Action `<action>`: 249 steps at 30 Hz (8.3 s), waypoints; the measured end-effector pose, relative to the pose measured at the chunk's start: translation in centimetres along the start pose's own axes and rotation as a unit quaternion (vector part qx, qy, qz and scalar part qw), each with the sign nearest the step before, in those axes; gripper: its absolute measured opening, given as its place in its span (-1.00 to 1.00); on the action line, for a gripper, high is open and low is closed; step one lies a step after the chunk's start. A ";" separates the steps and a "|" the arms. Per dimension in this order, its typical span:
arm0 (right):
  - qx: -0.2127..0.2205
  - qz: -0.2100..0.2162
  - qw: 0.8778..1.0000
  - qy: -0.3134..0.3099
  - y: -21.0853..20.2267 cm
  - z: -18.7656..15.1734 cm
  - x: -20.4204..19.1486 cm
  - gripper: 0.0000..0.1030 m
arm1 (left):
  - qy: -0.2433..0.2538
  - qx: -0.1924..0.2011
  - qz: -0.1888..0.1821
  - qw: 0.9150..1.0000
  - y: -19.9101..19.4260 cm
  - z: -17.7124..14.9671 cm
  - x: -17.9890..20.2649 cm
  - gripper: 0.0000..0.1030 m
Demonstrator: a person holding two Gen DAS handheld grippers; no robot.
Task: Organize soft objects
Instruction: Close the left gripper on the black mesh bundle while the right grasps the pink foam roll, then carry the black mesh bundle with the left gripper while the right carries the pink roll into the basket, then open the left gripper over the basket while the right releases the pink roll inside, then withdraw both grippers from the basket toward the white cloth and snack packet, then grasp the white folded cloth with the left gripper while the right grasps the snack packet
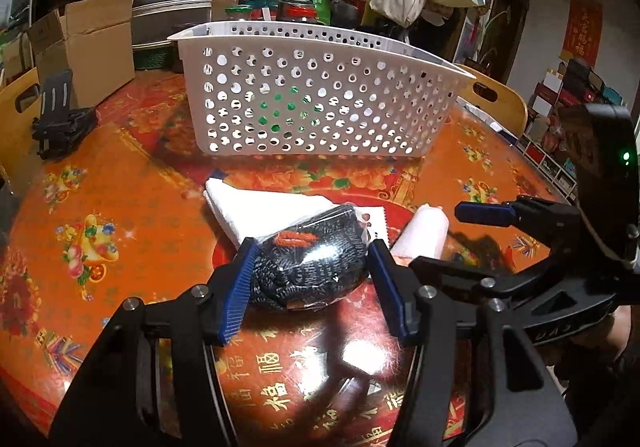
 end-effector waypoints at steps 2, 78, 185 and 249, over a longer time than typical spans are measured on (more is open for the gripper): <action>-0.004 0.006 1.000 -0.001 0.4 0.2 -0.1 0.83 | -0.010 -0.003 -0.003 1.000 0.1 0.1 -0.4 0.04; 0.158 -0.015 0.987 -0.013 -12.7 8.3 0.0 0.44 | 0.001 0.083 -0.013 0.996 -9.1 12.2 -1.4 0.04; 0.093 -0.025 0.995 0.012 -8.2 5.2 0.6 1.00 | 0.004 0.008 0.023 1.000 -3.5 10.5 -3.0 0.95; -0.046 -0.035 0.997 -0.049 5.4 2.7 -3.9 0.00 | -0.022 -0.091 0.028 0.995 7.9 5.1 -7.1 0.20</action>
Point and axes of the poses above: each gripper's, at about its wrist camera, not at the fingertips, and y roughly the way its jaws point, x to its right, z to its top, the point moved 3 cm from there along y, roughly the way its jaws point, and after that the axes turned 8 degrees about z, right-handed, at the moved point
